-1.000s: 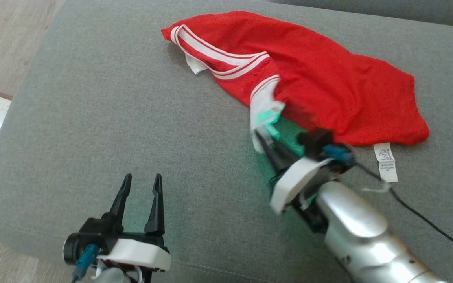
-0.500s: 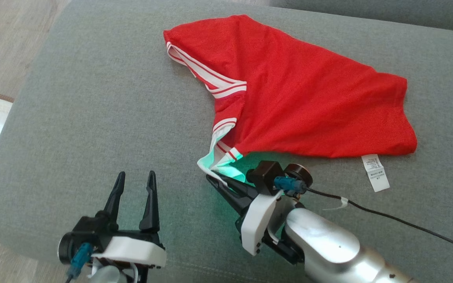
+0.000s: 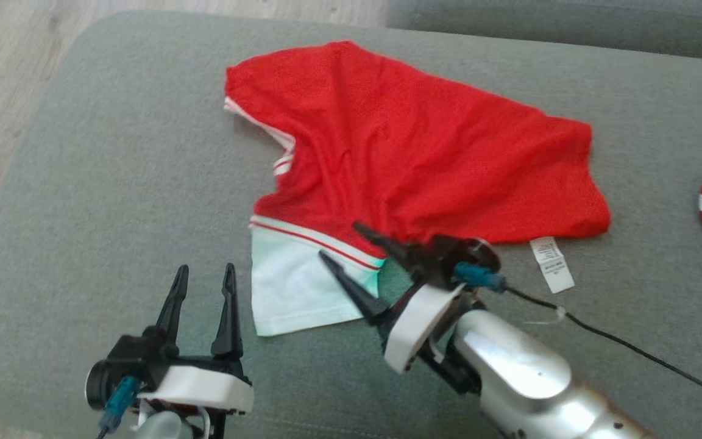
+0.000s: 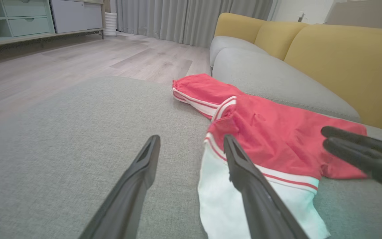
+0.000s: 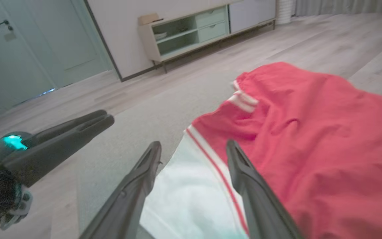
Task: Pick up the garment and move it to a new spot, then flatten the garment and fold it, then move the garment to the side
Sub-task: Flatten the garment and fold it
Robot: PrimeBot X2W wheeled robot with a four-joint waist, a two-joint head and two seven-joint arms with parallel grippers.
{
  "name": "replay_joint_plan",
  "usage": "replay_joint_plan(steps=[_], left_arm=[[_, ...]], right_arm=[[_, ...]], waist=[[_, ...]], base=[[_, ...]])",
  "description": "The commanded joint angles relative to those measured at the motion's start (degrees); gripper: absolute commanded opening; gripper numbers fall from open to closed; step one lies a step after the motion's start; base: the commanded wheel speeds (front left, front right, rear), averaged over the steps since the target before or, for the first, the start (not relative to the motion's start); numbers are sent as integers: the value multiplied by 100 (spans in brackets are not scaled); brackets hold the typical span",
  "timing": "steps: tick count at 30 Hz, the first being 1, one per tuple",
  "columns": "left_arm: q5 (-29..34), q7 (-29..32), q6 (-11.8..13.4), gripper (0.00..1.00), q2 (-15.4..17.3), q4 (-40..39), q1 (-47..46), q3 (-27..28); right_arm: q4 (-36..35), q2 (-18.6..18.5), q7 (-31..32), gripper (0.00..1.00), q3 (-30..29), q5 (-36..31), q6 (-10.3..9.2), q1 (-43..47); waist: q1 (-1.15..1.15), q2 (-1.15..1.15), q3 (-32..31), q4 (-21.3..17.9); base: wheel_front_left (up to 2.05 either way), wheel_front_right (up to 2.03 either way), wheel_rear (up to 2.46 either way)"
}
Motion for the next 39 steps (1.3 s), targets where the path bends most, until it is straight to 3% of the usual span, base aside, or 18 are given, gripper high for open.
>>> replay_joint_plan(steps=[1, 8, 9, 11, 22, 27, 39], left_arm=[[56, -70, -11, 100, 29, -110, -87, 202], [27, -47, -69, 100, -4, 71, -85, 112], [27, -47, -69, 100, -4, 71, -85, 112], [-2, -31, -81, 100, -33, 158, -50, 72], [-115, -29, -97, 100, -50, 377, 193, 35], [-164, -36, -77, 100, -26, 391, 312, 79], [-206, -52, -25, 100, 34, 370, 434, 194]], right_arm=[[-161, 119, -127, 100, -226, -118, 21, 128], [-227, 119, -336, 100, -1662, -753, 21, 614], [-227, 119, -336, 100, -1662, -753, 21, 614], [-374, 119, -372, 100, -2290, -1026, 21, 925], [-995, 119, -409, 100, -3832, -1568, 21, 2120], [-1288, 119, -410, 100, -4171, -1576, 21, 2533], [-1594, 119, -304, 100, -4370, -1663, 21, 2873]], waist=[[0, 0, -101, -132], [0, 0, -276, -430], [0, 0, -276, -430], [0, 0, -363, -531], [0, 0, -789, -663], [0, 0, -983, -716], [0, 0, -1111, -784]], base=[[0, 0, 0], [0, 0, 0], [0, 0, 0], [0, 0, 0], [0, 0, 0], [0, 0, 0], [0, 0, 0]])
